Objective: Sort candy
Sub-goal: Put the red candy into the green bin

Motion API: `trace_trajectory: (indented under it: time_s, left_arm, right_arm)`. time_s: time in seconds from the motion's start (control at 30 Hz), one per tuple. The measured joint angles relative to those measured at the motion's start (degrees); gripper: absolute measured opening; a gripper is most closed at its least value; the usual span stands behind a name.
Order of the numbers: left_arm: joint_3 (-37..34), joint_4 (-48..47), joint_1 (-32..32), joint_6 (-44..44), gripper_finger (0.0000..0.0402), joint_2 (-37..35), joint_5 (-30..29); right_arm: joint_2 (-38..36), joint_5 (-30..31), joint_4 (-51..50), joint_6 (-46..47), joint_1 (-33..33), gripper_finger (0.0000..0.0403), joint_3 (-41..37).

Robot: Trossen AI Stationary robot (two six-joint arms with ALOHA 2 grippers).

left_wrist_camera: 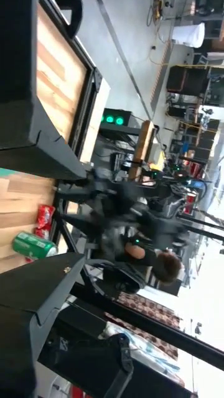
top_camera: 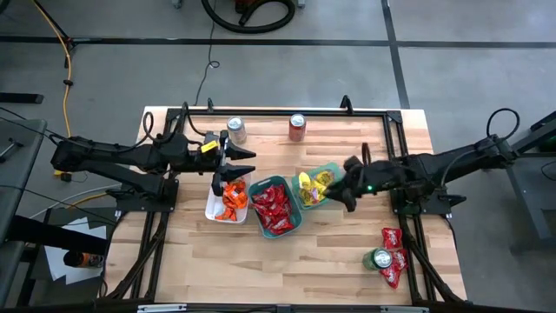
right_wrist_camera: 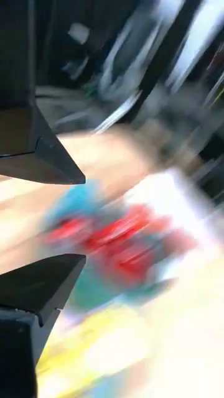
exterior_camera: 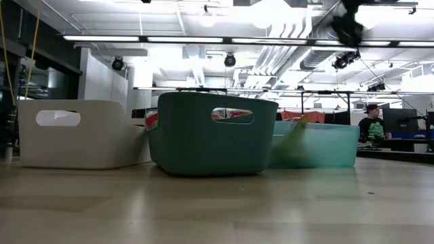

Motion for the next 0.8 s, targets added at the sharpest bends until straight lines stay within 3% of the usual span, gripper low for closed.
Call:
trace_trajectory:
  time_s: [0.2, 0.33, 0.57, 0.8]
  left_arm:
    - [0.0, -0.1, 0.0, 0.3, 0.0191, 0.0, 0.0]
    - [0.0, -0.1, 0.0, 0.3, 0.0191, 0.0, 0.0]
    - [0.0, -0.2, 0.0, 0.4, 0.0191, 0.0, 0.0]
    - [0.0, -0.2, 0.0, 0.4, 0.0191, 0.0, -0.1]
  right_arm:
    - [0.9, -13.2, -36.9, 27.3, 3.5, 0.0189, -0.1]
    - [3.3, -21.3, -49.5, 34.7, 7.0, 0.0189, -0.2]
    - [7.9, -25.2, -52.6, 40.1, 11.7, 0.0189, -1.4]
    - [9.0, -34.7, -35.8, 48.3, 16.7, 0.0189, -15.2]
